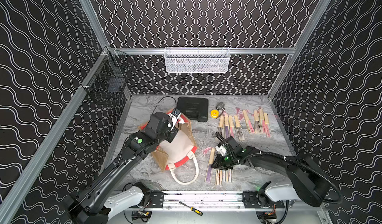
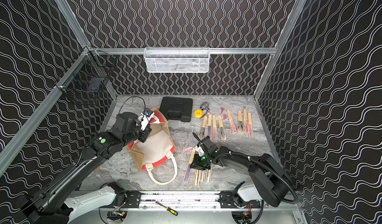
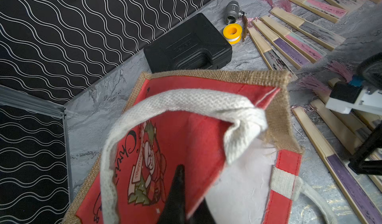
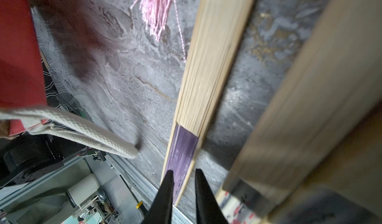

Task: Take out the folding fans from the tote bags
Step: Place the folding fan at the center of the board, then adjust the folding fan at the center of the board.

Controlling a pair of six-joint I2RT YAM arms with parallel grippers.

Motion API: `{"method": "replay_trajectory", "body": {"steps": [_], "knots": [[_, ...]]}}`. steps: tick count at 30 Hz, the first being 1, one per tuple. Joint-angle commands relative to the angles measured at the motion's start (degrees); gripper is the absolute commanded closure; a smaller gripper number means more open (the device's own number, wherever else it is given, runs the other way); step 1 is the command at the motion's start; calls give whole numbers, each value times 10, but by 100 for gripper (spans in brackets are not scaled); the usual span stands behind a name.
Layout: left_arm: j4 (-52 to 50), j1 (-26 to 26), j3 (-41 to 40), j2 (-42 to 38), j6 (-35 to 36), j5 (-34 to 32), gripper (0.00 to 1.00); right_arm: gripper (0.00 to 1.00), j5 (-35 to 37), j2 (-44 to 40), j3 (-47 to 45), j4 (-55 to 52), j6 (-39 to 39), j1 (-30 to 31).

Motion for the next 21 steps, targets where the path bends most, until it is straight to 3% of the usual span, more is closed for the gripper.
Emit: {"method": "replay_trajectory", "body": {"steps": [1, 8, 21], "knots": [[6, 1, -1, 4, -3, 2, 100, 77, 39, -15, 15, -42, -14, 0], [6, 1, 0, 4, -2, 2, 100, 75, -22, -27, 7, 29, 4, 3], [6, 0, -1, 6, -2, 3, 100, 77, -7, 73, 56, 41, -9, 28]]}}
